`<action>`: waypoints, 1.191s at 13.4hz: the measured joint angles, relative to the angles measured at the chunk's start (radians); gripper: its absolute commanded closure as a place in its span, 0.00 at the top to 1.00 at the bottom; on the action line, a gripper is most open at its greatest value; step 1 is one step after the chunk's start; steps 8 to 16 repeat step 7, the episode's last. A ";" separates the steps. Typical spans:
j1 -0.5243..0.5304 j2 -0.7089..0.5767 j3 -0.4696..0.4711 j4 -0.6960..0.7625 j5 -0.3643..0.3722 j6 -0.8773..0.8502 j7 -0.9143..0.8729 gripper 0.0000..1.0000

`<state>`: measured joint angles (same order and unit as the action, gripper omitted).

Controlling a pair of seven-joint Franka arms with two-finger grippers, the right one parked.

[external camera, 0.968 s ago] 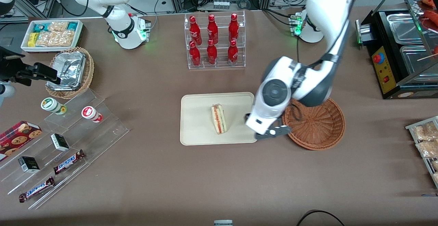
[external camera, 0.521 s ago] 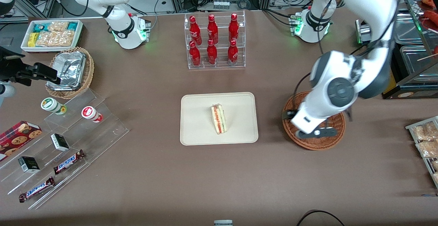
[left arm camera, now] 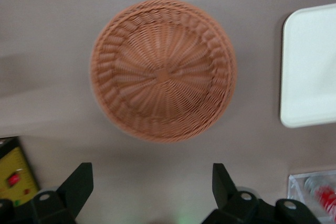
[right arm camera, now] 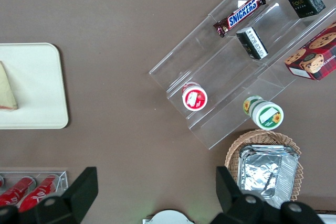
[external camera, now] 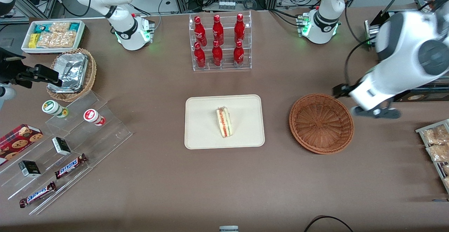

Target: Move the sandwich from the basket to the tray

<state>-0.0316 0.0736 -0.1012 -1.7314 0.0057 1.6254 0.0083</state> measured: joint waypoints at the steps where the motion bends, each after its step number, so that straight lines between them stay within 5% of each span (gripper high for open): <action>1: 0.035 -0.029 0.000 0.001 0.001 -0.025 0.061 1.00; 16: 0.115 -0.118 0.003 0.083 0.001 -0.141 0.147 1.00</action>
